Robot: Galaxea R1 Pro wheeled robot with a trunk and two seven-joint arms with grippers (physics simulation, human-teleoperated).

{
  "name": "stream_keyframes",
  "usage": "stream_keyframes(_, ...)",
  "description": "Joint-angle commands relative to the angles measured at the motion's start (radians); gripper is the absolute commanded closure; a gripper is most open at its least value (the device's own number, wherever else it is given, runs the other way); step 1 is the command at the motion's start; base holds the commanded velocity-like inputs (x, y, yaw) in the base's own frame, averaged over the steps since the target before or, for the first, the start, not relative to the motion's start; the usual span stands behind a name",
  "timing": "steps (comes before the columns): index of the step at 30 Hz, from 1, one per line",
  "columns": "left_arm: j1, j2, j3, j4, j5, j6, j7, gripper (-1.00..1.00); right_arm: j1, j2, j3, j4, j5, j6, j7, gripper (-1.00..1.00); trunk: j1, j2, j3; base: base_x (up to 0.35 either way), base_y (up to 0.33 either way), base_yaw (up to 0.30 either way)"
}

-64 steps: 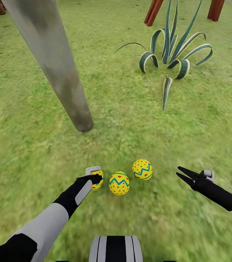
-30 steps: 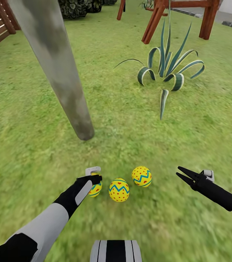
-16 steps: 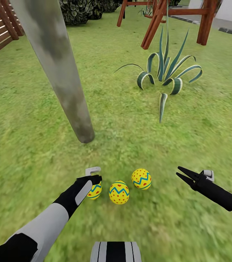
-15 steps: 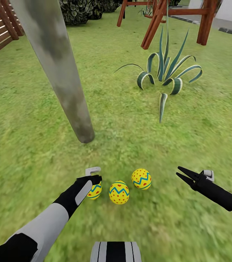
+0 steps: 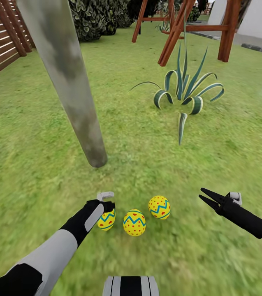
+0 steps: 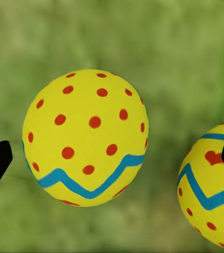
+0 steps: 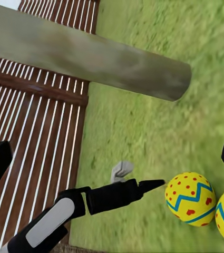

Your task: Take the three Easter eggs out of the wicker basket on the lawn in the garden, then place them on the lawn next to a single tree (choose any tree) so that all three eggs are next to the same tree and none are left in the basket.

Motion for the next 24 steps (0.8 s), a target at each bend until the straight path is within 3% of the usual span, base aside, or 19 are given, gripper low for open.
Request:
stream_keyframes(1, 0.0, 0.001, -0.005, -0.002, 0.011, 0.005, 0.01, -1.0, -0.001, 0.0, -0.001, 0.0, 0.004, 0.003, 0.005, -1.0, -0.001, 0.0, 0.003, 0.0, 0.0, 0.0)
stream_keyframes(24, 0.0, 0.001, -0.001, -0.009, 0.011, 0.056, 0.014, -1.0, -0.001, 0.002, 0.001, 0.0, 0.003, 0.003, 0.006, -1.0, -0.011, 0.005, 0.092, -0.091, 0.0, 0.0)
